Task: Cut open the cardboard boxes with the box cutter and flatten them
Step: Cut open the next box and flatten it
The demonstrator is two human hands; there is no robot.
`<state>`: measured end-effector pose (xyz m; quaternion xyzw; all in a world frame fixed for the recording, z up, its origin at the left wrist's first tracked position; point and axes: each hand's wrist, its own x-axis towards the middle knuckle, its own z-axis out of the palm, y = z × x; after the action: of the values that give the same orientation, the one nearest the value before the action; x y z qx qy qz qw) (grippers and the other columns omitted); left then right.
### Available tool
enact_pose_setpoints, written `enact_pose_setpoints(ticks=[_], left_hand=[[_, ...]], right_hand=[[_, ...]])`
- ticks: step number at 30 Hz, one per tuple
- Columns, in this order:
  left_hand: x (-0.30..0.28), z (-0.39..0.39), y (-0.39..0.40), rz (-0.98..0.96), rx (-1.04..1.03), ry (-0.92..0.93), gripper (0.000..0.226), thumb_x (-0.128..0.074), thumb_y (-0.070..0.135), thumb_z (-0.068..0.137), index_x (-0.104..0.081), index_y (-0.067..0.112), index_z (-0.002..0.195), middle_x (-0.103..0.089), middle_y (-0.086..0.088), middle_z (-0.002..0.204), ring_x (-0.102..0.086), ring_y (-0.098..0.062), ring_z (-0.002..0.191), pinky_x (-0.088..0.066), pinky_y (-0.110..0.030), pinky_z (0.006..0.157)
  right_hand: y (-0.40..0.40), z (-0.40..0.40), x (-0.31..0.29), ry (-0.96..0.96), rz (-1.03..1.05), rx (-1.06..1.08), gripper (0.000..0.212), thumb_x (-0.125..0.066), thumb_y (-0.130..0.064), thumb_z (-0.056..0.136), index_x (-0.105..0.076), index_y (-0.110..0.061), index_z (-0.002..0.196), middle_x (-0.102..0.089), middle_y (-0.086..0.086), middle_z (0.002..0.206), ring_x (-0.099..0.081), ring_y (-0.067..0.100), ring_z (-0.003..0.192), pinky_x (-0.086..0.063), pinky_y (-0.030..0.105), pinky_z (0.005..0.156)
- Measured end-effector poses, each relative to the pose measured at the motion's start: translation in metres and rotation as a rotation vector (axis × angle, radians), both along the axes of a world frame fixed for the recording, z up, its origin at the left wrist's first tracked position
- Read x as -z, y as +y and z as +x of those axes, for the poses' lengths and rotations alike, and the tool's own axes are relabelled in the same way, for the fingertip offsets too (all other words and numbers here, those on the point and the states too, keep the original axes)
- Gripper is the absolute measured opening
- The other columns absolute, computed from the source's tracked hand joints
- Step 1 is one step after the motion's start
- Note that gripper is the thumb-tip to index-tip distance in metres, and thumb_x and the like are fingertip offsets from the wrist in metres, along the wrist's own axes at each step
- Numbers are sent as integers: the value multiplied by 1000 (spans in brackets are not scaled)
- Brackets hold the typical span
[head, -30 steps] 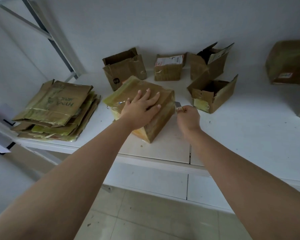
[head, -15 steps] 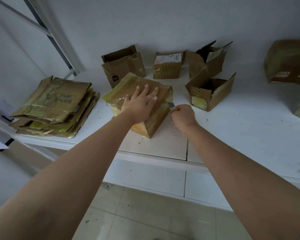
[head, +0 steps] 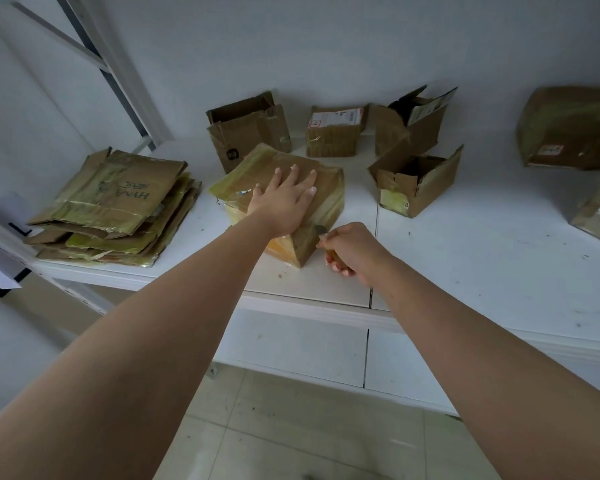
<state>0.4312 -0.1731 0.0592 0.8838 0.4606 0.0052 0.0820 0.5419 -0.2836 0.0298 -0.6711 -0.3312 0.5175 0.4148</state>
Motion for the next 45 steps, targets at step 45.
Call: enact_pose_setpoints(ticks=[45], left_hand=[[-16,-40,-6,-284,268,-153,62,-55,19,96,-25,35,148,-12,16,158,4,-12,147,4,-48,119]], right_hand=[[-18,55,46,-1147,342,-133,13,-36,-16,101,-47,-13,107,-51,5,74,-47,28,67,-31,31,60]])
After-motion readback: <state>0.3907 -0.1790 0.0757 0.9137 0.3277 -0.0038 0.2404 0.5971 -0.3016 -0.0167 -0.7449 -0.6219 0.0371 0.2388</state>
